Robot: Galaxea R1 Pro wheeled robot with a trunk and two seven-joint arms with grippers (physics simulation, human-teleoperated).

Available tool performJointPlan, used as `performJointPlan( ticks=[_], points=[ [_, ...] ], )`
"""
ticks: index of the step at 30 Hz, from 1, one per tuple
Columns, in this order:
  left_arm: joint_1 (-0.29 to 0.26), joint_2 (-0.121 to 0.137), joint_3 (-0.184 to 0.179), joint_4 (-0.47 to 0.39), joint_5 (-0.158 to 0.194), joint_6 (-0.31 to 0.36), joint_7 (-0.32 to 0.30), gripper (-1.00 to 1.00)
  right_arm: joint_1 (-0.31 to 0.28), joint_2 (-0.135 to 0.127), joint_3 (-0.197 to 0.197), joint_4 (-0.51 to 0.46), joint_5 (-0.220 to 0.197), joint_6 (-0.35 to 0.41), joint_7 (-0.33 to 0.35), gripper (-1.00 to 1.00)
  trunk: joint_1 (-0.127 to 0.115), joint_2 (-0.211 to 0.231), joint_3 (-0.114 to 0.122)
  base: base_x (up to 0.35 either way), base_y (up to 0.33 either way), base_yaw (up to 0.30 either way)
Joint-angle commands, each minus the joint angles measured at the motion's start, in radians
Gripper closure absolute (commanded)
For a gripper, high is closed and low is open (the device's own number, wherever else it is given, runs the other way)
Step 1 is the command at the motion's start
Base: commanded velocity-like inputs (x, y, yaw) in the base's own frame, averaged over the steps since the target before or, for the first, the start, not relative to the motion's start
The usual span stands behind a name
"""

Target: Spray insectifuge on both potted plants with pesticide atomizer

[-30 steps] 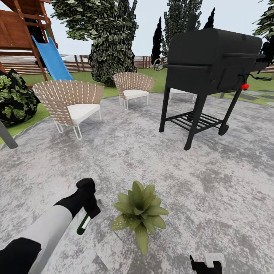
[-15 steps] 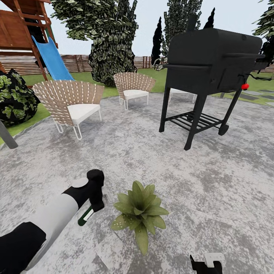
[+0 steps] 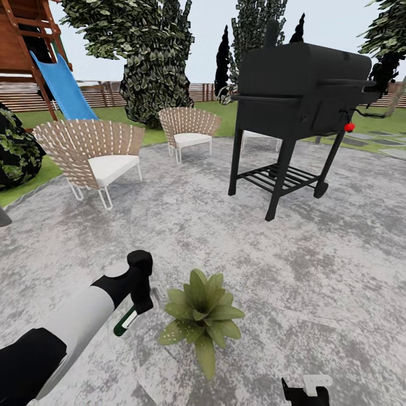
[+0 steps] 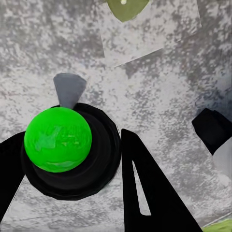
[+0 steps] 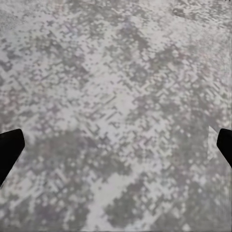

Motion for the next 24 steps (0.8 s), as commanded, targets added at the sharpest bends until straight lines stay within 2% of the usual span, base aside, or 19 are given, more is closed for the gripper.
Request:
performJointPlan(
  ticks=[1,4,6,8,10,12,14,17,18,24],
  points=[
    [-0.001,-0.001,-0.005,-0.002,-0.006,0.011,-0.009,1.0,-0.001,0.0,-0.008,0.001,0.008,-0.004,0.003,-1.0,0.0,0.0,-0.001,0.196,0.175,0.0],
    [-0.003,-0.012,-0.006,-0.004,-0.015,0.009,-0.01,1.0,-0.001,0.0,-0.008,0.001,0.008,-0.004,0.003,-1.0,0.0,0.0,-0.001,0.056,0.045,0.0],
    [-0.004,-0.028,-0.006,-0.006,-0.045,0.009,-0.011,1.0,-0.001,0.0,-0.008,0.001,0.008,-0.004,0.003,-1.0,0.0,0.0,-0.001,0.013,0.01,0.0],
    [-0.004,-0.078,-0.006,-0.008,-0.12,0.012,-0.013,1.0,-0.001,0.0,-0.008,0.001,0.008,-0.004,0.003,-1.0,0.0,0.0,-0.001,0.003,0.002,0.0],
    [-0.004,-0.101,-0.005,-0.009,-0.153,0.012,-0.014,1.0,-0.001,0.0,-0.009,0.001,0.008,-0.004,0.003,-1.0,0.0,0.0,-0.001,0.001,0.0,0.0],
    [-0.011,-0.112,-0.004,-0.009,-0.167,0.013,-0.014,1.0,-0.001,0.0,-0.009,0.001,0.008,-0.004,0.003,-1.0,0.0,0.0,-0.001,0.0,0.0,0.0],
    [-0.029,-0.112,-0.002,-0.008,-0.169,0.015,-0.024,1.0,-0.001,0.0,-0.009,0.001,0.008,-0.004,0.003,-1.0,0.0,0.0,-0.001,0.0,0.0,0.0],
    [-0.05,-0.106,-0.002,-0.01,-0.172,0.011,-0.119,1.0,-0.001,0.0,-0.009,0.001,0.008,-0.004,0.003,-1.0,0.0,0.0,-0.001,0.0,0.0,0.0],
    [-0.052,-0.104,-0.003,-0.01,-0.173,0.01,-0.131,1.0,-0.001,0.0,-0.009,0.001,0.008,-0.004,0.003,-1.0,0.0,0.0,-0.001,0.0,0.0,0.0],
    [-0.054,-0.105,-0.003,-0.01,-0.174,0.009,-0.144,1.0,-0.001,0.0,-0.009,0.001,0.008,-0.004,0.003,-1.0,0.0,0.0,-0.001,0.0,0.0,-0.102]
  ],
)
